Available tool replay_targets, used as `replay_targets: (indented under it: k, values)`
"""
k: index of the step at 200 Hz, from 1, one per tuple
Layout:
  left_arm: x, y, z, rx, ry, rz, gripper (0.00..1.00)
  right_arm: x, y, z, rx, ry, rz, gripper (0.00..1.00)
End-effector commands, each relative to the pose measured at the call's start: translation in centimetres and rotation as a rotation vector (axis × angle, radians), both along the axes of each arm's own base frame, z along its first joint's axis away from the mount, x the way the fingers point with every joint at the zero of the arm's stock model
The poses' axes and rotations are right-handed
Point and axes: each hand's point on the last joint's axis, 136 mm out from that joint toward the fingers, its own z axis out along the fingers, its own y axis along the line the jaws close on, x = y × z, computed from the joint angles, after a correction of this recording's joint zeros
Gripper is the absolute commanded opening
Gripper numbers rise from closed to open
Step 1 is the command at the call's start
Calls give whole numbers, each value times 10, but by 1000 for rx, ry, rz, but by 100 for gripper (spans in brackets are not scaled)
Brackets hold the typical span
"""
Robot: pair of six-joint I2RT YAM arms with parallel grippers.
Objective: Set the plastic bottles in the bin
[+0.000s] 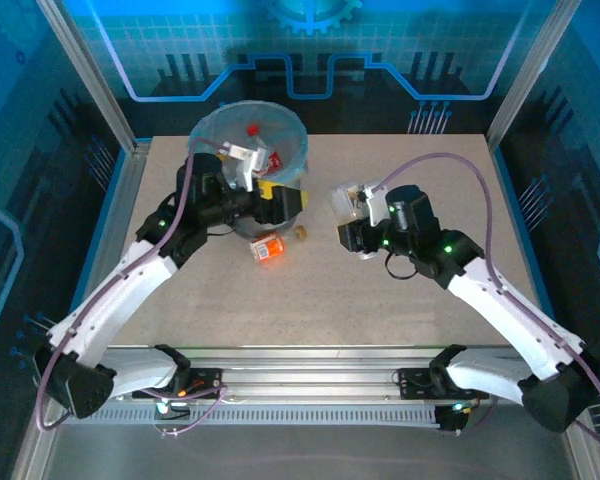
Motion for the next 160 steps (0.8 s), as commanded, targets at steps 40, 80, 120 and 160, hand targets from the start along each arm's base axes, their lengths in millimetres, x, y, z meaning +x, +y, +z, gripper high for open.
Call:
replay_targets:
  k: [40,80,120,160]
  values:
    - [-16,-61,32,-69,-35,-213,94,-25,21,45,128,-117,102,46]
    - [-22,-79,34,-77,-22,-263,92,-35,37,66,132,-190,171,48]
    - [-24,-82,30,-97,-6,-265,79,-40,41,65,136,-201,184,48]
    - [-29,-78,32,-118,0,-259,58,-43,48,62,132,-212,200,48]
